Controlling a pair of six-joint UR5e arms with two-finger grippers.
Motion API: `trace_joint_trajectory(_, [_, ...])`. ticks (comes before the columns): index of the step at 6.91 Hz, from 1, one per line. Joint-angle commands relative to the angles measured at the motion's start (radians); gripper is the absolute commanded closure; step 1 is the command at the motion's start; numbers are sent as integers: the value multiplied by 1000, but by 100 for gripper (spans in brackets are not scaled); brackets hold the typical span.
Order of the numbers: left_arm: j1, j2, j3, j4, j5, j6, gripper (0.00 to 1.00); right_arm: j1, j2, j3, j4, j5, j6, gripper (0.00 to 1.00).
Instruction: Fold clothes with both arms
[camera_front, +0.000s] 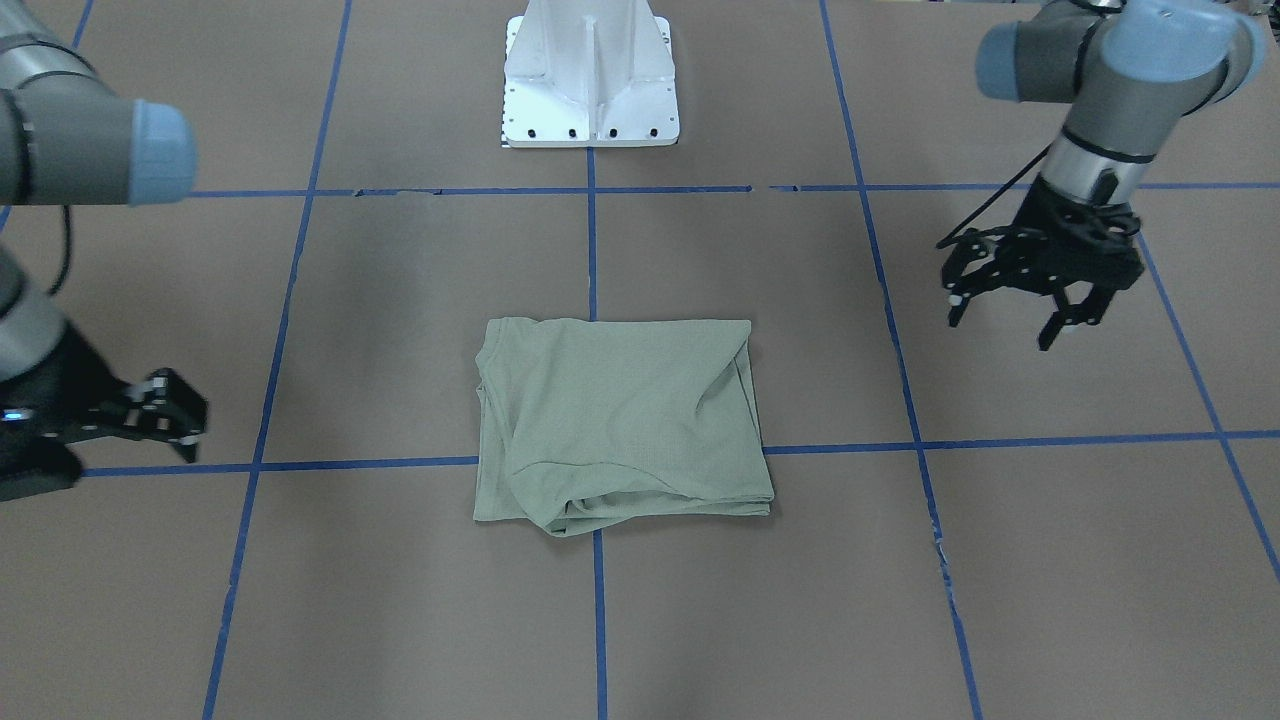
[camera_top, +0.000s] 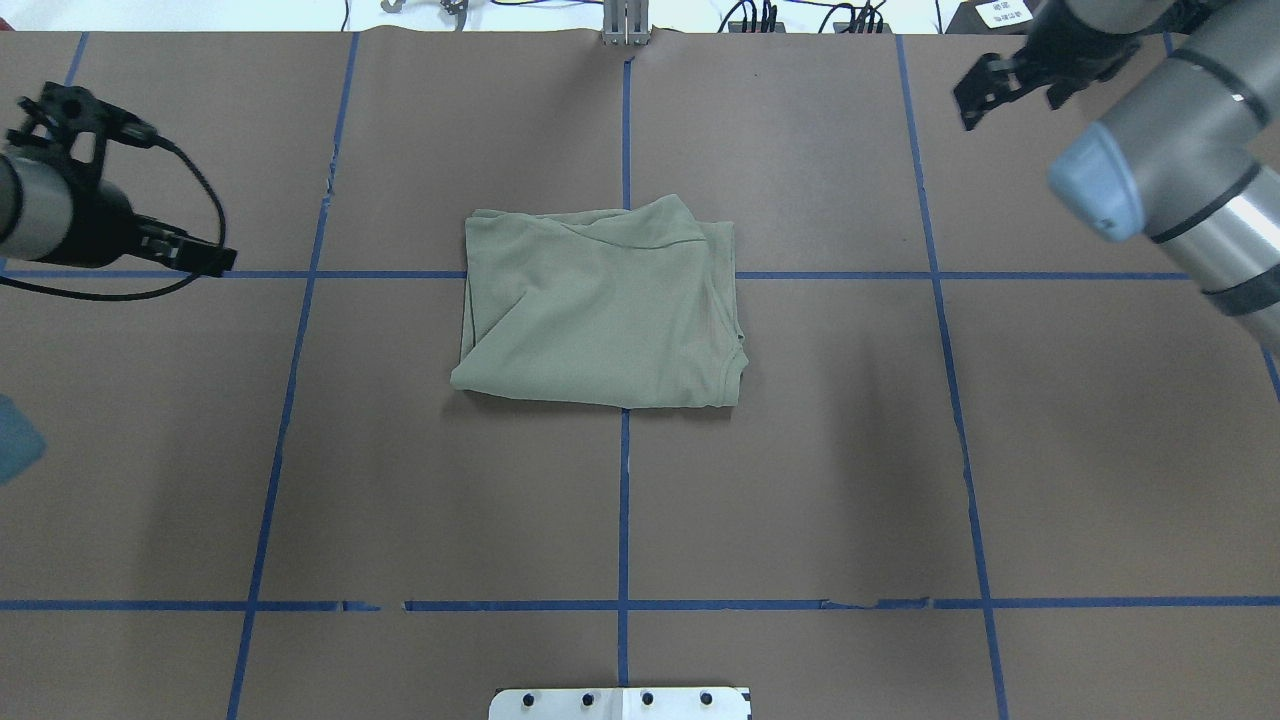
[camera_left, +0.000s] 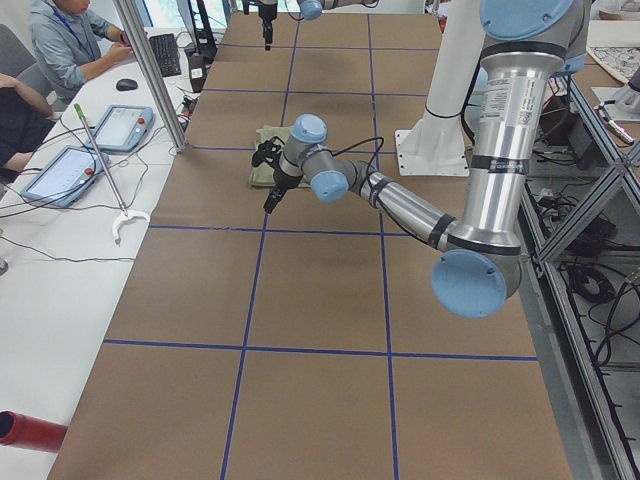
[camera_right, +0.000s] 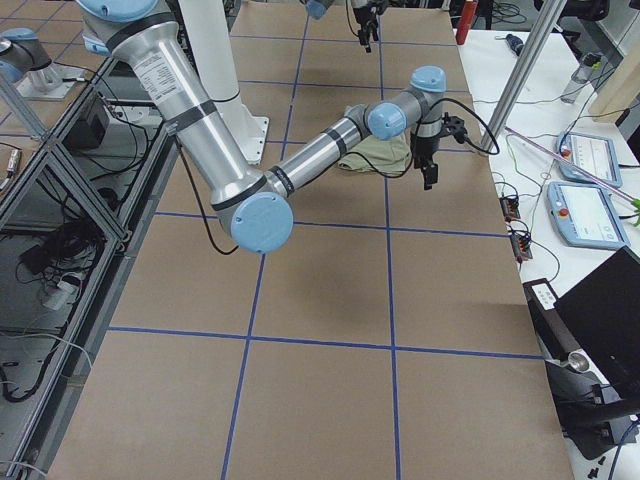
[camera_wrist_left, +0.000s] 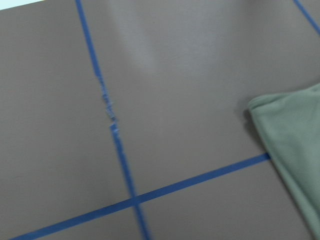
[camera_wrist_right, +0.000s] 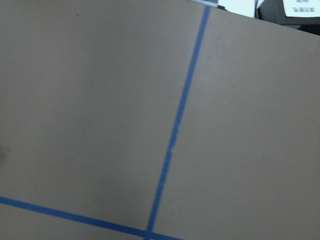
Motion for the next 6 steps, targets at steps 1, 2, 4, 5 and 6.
trace_joint_trajectory(1, [-300, 212, -31, 8, -213, 340, 0, 210, -221, 1, -7, 120, -370, 0])
trace_joint_trajectory(2, [-426, 279, 21, 8, -311, 347, 0, 252, -320, 1, 0, 125, -394, 0])
trace_joint_trajectory(4, [-535, 317, 128, 9, -315, 385, 0, 294, -473, 9, 25, 115, -396, 0])
trace_joint_trajectory(5, [-544, 303, 147, 146, -313, 439, 0, 294, -507, 10, 63, 115, -390, 0])
trace_joint_trajectory(6, [-547, 271, 138, 310, -319, 455, 0, 294, -521, 1, 100, 114, -387, 0])
